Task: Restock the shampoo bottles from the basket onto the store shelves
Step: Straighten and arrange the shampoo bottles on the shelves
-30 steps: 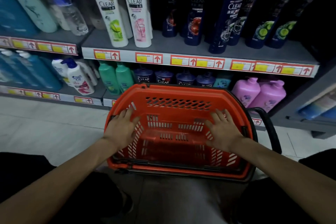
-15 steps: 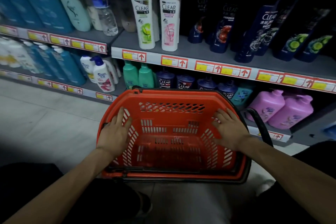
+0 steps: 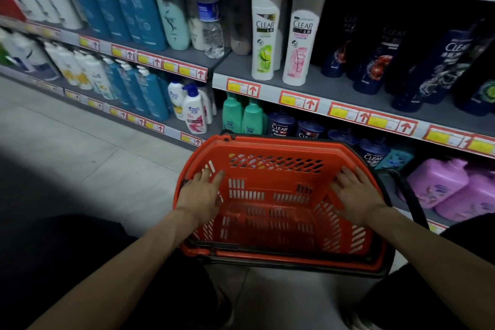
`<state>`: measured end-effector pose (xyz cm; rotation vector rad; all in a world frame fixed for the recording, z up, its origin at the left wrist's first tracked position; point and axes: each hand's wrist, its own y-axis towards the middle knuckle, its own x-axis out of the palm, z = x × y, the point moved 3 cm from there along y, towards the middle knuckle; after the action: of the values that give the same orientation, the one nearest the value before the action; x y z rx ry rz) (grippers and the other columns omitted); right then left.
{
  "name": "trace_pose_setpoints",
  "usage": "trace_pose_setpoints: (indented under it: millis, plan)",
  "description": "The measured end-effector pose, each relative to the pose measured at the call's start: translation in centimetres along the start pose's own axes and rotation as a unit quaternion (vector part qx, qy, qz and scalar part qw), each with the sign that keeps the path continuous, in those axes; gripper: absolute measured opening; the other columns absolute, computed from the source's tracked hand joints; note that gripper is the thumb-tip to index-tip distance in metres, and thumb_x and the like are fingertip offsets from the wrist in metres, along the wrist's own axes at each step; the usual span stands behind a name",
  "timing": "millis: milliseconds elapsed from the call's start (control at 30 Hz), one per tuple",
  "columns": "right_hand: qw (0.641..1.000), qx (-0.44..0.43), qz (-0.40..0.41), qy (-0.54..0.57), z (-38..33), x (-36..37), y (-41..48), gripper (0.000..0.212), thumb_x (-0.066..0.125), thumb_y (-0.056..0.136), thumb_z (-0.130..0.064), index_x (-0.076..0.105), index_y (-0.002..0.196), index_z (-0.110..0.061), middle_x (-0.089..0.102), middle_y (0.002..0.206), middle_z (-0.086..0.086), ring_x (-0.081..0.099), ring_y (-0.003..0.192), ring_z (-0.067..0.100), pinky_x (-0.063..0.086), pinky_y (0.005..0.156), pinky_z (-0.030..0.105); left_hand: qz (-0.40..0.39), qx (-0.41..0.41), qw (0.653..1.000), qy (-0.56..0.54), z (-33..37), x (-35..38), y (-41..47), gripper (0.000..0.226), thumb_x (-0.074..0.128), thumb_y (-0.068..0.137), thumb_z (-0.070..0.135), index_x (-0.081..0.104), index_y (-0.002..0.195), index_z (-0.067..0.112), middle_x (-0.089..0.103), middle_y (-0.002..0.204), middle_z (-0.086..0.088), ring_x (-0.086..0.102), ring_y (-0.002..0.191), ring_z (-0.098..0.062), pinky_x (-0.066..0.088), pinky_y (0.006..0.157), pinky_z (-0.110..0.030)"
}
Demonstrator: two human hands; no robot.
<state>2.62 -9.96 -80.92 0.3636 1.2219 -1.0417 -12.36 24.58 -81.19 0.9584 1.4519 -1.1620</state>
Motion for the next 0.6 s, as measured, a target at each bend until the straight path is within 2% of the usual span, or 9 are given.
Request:
trace_pose_setpoints:
  millis: [67, 200, 300, 367, 533, 600]
  plan:
    - [1.000, 0.008, -0.013, 0.016, -0.7, -0.5, -0.3, 0.079, 0.054, 0.093, -0.056, 0.028, 0.160, -0.024, 0.016, 0.168, 0.014, 0.002, 0.157, 0.036, -0.013, 0.118, 0.053, -0.019, 0.001, 0.996, -0.082, -0.1, -0.3, -0.2, 0.083, 0.061, 0.094, 0.047, 0.017, 0.161, 0.030, 0.038, 0.158, -0.011, 0.042, 0.143, -0.033, 0.041, 0.115, -0.048]
    - [0.993, 0.001, -0.016, 0.120, -2.4, -3.6, -0.5, 0.084, 0.056, 0.093, -0.058, 0.018, 0.161, -0.026, 0.008, 0.169, 0.013, 0.000, 0.157, 0.036, 0.002, 0.126, 0.052, -0.042, -0.008, 0.963, -0.266, 0.3, -1.9, -0.8, 0.075, 0.066, 0.093, 0.035, 0.031, 0.159, 0.026, 0.050, 0.154, -0.007, 0.052, 0.137, -0.024, 0.043, 0.115, -0.037]
    - [0.980, -0.008, 0.005, 0.196, -3.2, -6.5, -0.5, 0.091, 0.059, 0.091, -0.061, 0.014, 0.162, -0.027, 0.007, 0.168, 0.014, -0.001, 0.157, 0.035, 0.006, 0.127, 0.049, -0.035, -0.001, 0.944, -0.329, 1.3, -4.9, -0.3, 0.067, 0.068, 0.094, 0.024, 0.040, 0.155, 0.025, 0.062, 0.142, 0.001, 0.061, 0.124, -0.014, 0.047, 0.102, -0.023]
    - [0.972, -0.015, 0.023, 0.233, -3.1, -8.3, -0.5, 0.095, 0.062, 0.088, -0.063, 0.014, 0.162, -0.027, 0.009, 0.167, 0.015, 0.003, 0.156, 0.036, 0.011, 0.127, 0.048, -0.017, 0.011, 0.928, -0.373, 2.0, -7.2, 0.4, 0.062, 0.069, 0.095, 0.023, 0.043, 0.152, 0.026, 0.063, 0.136, 0.007, 0.061, 0.118, -0.009, 0.046, 0.094, -0.019]
    - [0.939, -0.022, 0.062, 0.337, -1.7, -12.0, 1.0, 0.098, 0.071, 0.081, -0.065, 0.029, 0.159, -0.024, 0.032, 0.159, 0.014, 0.028, 0.150, 0.032, 0.029, 0.121, 0.041, 0.020, 0.004, 0.891, -0.453, 2.1, -9.6, 2.6, 0.063, 0.071, 0.095, 0.031, 0.043, 0.152, 0.028, 0.062, 0.134, 0.000, 0.061, 0.120, -0.017, 0.055, 0.100, -0.038]
    - [0.924, -0.016, 0.054, 0.378, -0.9, -13.2, 1.8, 0.098, 0.073, 0.080, -0.064, 0.032, 0.158, -0.022, 0.037, 0.155, 0.009, 0.037, 0.145, 0.028, 0.034, 0.118, 0.037, 0.027, -0.002, 0.881, -0.472, 1.9, -9.9, 4.1, 0.059, 0.070, 0.096, 0.029, 0.045, 0.150, 0.027, 0.063, 0.130, -0.001, 0.062, 0.117, -0.018, 0.056, 0.098, -0.039]
